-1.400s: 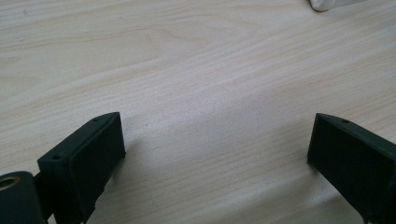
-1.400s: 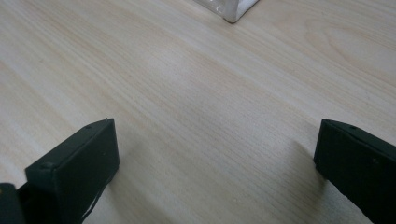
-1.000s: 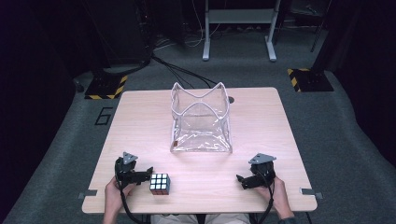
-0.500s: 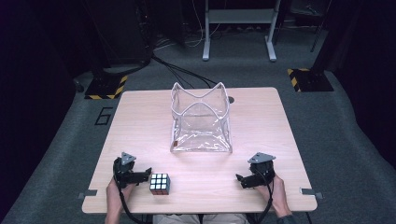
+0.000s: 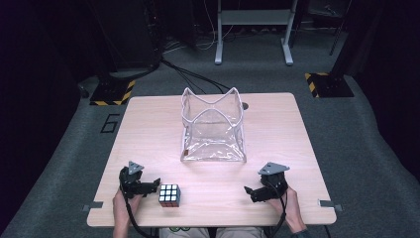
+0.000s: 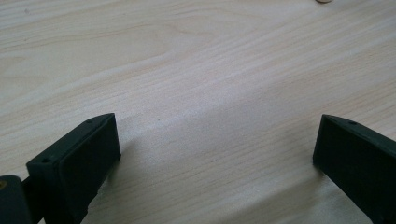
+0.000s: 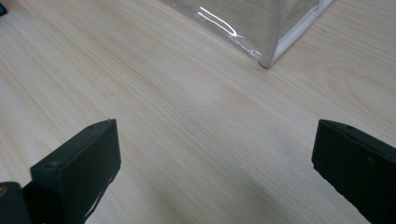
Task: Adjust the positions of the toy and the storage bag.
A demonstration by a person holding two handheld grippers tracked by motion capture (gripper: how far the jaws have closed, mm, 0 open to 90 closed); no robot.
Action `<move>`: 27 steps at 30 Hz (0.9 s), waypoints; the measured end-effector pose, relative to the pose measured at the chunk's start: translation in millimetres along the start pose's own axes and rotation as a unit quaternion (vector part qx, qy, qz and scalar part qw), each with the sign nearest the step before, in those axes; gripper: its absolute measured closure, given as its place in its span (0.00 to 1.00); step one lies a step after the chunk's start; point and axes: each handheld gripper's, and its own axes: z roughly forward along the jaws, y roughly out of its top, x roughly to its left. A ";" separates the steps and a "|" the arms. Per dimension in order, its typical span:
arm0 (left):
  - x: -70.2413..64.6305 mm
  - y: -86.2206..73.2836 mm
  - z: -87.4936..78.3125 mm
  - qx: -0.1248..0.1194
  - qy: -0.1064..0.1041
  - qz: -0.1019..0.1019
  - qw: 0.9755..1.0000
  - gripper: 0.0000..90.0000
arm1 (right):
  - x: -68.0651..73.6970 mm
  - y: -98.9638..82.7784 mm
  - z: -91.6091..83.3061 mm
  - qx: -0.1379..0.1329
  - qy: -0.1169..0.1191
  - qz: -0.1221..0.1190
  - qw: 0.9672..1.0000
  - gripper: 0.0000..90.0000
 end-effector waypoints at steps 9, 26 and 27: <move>-0.6 -0.4 -0.5 0.000 0.006 -0.005 1.000 0.01 | 17.5 11.5 5.1 -0.006 0.025 -0.019 0.999 0.02; -0.5 -0.6 -0.6 0.000 0.008 -0.006 1.000 0.01 | 52.1 33.9 17.4 -0.011 0.072 -0.067 0.995 0.02; -0.5 -0.6 -0.6 0.000 0.009 -0.006 1.000 0.01 | 54.2 34.9 17.9 -0.011 0.075 -0.068 0.995 0.02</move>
